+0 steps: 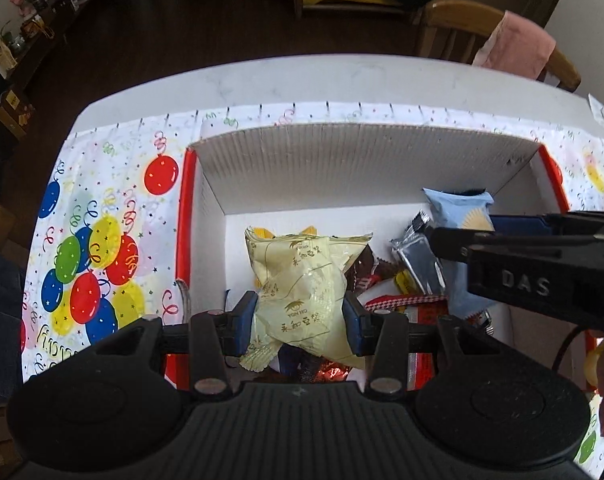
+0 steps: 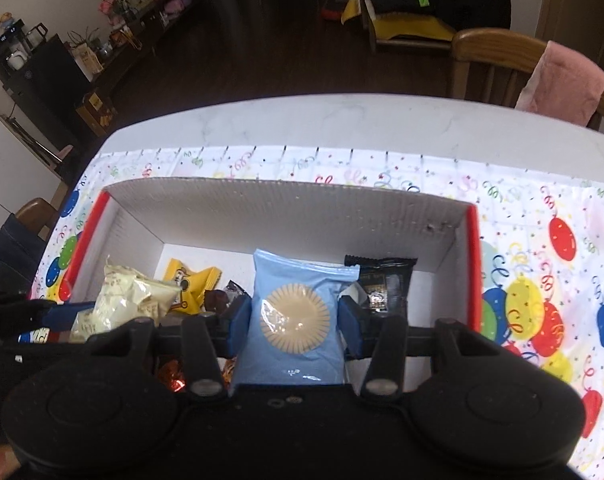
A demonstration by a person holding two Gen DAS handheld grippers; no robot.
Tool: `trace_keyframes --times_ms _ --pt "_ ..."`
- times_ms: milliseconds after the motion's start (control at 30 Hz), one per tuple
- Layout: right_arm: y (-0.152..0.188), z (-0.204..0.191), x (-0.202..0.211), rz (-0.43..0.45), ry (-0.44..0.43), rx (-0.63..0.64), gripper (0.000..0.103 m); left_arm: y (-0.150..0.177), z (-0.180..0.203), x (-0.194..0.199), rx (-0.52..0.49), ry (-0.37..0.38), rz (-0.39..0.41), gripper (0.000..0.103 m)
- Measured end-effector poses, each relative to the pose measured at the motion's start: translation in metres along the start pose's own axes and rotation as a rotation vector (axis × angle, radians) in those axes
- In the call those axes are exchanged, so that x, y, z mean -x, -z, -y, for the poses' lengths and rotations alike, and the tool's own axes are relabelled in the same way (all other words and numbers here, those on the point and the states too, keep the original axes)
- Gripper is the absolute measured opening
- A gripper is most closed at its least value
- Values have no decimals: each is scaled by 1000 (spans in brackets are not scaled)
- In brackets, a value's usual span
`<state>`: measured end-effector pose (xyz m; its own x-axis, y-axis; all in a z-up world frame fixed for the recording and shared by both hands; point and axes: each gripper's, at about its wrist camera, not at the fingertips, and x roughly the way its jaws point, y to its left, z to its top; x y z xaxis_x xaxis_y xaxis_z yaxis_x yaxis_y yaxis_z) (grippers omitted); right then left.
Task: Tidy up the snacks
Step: 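Open both tools to drop the packets in the box and withdraw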
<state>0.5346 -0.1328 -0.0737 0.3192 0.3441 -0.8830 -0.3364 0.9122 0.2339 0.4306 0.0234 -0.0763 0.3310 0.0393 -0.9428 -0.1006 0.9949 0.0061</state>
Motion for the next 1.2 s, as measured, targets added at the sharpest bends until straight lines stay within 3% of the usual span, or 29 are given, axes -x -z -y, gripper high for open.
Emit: trace_keyframes --times_ms 500,567,733,1200 --pt "-1 2 -19 -54 9 -18 46 -2 -1 -14 -13 5 -32 44" --pt "0 2 -13 -45 7 -18 47 -2 -2 -13 -8 9 -25 45" --pt "4 5 5 -18 -11 -31 49 1 -4 -4 13 31 8 58" --pt "33 5 63 61 -15 -51 51 29 -19 40 37 107 115 60"
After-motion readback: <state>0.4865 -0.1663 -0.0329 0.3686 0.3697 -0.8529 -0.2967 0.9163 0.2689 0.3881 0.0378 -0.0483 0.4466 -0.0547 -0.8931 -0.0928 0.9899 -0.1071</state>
